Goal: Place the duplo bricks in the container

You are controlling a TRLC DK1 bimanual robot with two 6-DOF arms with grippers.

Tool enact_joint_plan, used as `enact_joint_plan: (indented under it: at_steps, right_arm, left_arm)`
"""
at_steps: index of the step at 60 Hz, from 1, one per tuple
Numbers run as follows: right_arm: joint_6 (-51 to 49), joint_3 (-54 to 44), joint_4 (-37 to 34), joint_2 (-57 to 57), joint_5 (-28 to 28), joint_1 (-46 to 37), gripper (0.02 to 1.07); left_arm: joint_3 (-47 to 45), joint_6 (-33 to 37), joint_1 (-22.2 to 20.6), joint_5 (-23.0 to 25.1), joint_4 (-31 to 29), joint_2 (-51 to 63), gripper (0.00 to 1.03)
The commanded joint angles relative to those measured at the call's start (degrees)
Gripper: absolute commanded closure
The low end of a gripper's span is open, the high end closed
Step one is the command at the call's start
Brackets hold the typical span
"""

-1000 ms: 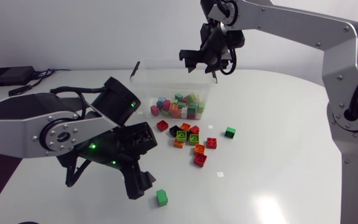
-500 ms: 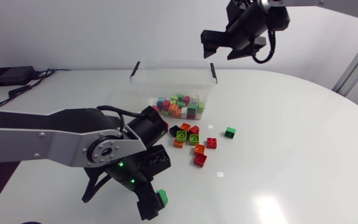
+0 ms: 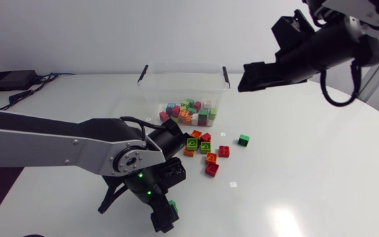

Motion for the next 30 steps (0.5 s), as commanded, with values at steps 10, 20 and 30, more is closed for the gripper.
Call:
enact_joint_plan:
  at_steps: [10, 20, 30]
  right_arm:
    - [-14.25, -19.66, 6.33, -14.05, -1.05, 2.11, 0.07]
    - [-21.90, -28.37, 5.54, -19.67, -1.75, 3.86, 0.07]
    - [-26.12, -34.17, 4.39, -22.05, -1.84, 7.73, 0.07]
  left_arm:
    - [1.17, -1.36, -0.59, 0.03, 1.83, 2.20, 0.19]
    - [1.00, -1.36, -0.68, 0.03, 2.71, 3.61, 0.24]
    - [1.09, -1.98, -1.38, 0.03, 3.50, 5.19, 0.36]
